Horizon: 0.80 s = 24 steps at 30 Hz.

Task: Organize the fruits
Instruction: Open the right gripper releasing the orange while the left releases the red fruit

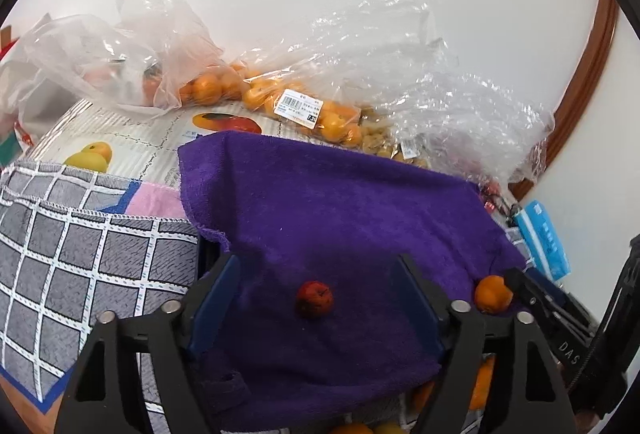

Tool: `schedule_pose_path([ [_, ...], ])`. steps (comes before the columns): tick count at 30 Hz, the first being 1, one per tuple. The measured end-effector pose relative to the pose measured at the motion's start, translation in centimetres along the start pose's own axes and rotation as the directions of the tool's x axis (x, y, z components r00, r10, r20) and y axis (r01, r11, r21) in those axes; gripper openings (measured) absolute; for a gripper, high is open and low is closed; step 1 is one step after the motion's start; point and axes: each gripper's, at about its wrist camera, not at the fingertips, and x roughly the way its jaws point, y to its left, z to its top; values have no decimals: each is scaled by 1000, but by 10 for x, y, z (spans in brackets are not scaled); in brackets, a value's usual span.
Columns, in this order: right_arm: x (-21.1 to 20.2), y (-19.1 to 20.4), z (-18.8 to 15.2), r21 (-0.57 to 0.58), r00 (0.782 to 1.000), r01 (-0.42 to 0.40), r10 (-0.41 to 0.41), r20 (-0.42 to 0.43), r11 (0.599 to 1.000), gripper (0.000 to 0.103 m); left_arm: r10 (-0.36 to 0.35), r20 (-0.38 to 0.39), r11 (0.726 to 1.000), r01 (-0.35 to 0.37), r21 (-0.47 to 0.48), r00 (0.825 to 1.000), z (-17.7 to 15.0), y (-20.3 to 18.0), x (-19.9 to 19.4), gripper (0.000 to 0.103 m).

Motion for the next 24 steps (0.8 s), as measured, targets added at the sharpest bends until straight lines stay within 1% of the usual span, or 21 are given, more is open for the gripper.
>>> schedule_pose_path([
  [3,3,0,2,3,999,-2,2,-37,1000,62,-13,17,1000,13,-10,1000,0,-1,-5,83],
  [4,5,-1,2,7,999,0,1,-48,1000,62,-9,26,1000,9,-1,1000,0,-2,-7,83],
  [6,7,-1,2,13,998,-14,15,-64,1000,62,-35,43,999,34,24,998,-1,-4,-9,83],
  [8,5,-2,2,18,998,-24,25,-57,1000,62,-64,40,997,62,45,997,-2,-6,-10,83],
  [10,3,-2,1,18,999,-23,23,-46,1000,62,-77,10,996,76,49,997,-1,-7,-7,82],
  [11,3,-2,1,17,999,-24,25,-43,1000,62,-77,9,996,77,41,997,-1,-6,-6,82],
  [14,1,-2,2,23,999,-25,26,-43,999,62,-75,19,997,75,3,997,-1,0,-8,79],
  [17,-6,-3,4,50,998,-59,60,-17,997,62,-94,42,995,95,-21,995,2,5,-14,78],
  [19,-10,-2,5,49,997,-79,80,-9,996,62,-110,50,994,110,-13,993,3,5,-17,75],
  [24,-10,2,7,46,996,-85,85,-7,995,62,-88,86,996,86,24,992,5,0,-25,74],
])
